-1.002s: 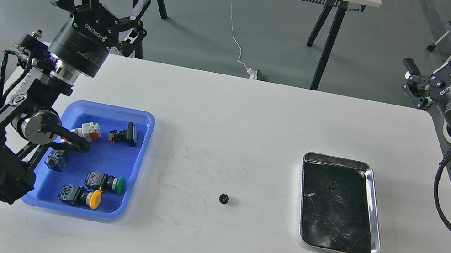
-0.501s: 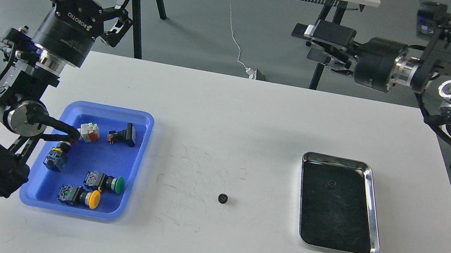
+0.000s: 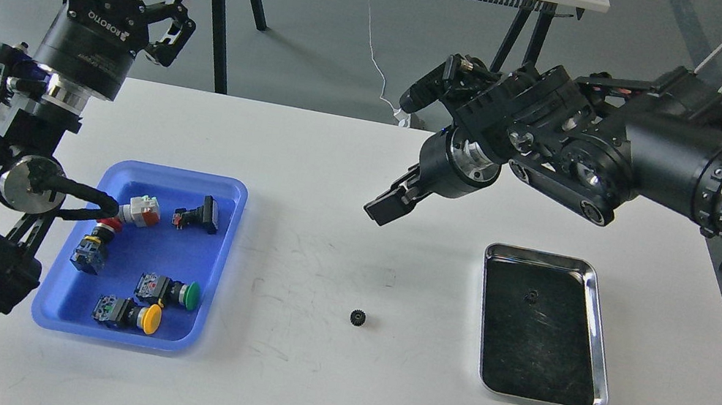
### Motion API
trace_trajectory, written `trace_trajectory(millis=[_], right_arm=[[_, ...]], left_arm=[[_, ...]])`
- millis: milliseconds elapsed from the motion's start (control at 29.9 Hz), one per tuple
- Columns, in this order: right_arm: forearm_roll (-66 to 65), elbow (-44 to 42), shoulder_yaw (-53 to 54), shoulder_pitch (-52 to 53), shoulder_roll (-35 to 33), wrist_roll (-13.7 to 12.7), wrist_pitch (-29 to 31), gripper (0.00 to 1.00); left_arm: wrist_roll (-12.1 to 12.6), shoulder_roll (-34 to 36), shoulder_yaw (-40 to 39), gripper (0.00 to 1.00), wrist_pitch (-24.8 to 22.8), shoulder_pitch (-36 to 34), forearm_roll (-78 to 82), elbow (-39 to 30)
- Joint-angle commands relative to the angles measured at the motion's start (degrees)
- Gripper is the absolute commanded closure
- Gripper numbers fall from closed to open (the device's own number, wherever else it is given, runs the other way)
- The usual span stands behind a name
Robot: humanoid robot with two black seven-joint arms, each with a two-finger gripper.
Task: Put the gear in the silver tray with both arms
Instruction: 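Lower the right gripper onto the second black gear and grasp it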
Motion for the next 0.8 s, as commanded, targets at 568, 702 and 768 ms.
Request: trace_trajectory(millis=[568, 702, 768], right_arm=[[-4.8, 13.4, 1.8, -9.4, 0.0, 0.0, -18.7, 0.05], [-12.8, 13.4, 0.6, -11.1, 0.0, 0.0, -22.6, 0.11], [-14.3, 13.4, 0.2, -11.9, 0.0, 0.0, -24.3, 0.12]], left_arm=[[-0.1, 0.4, -1.0, 0.0, 0.0, 0.7, -0.1, -0.4], [-0.1, 0.4, -1.4, 0.0, 0.0, 0.8, -0.1, -0.4], [-0.1, 0.4, -1.4, 0.0, 0.0, 0.9, -0.1, -0.4]])
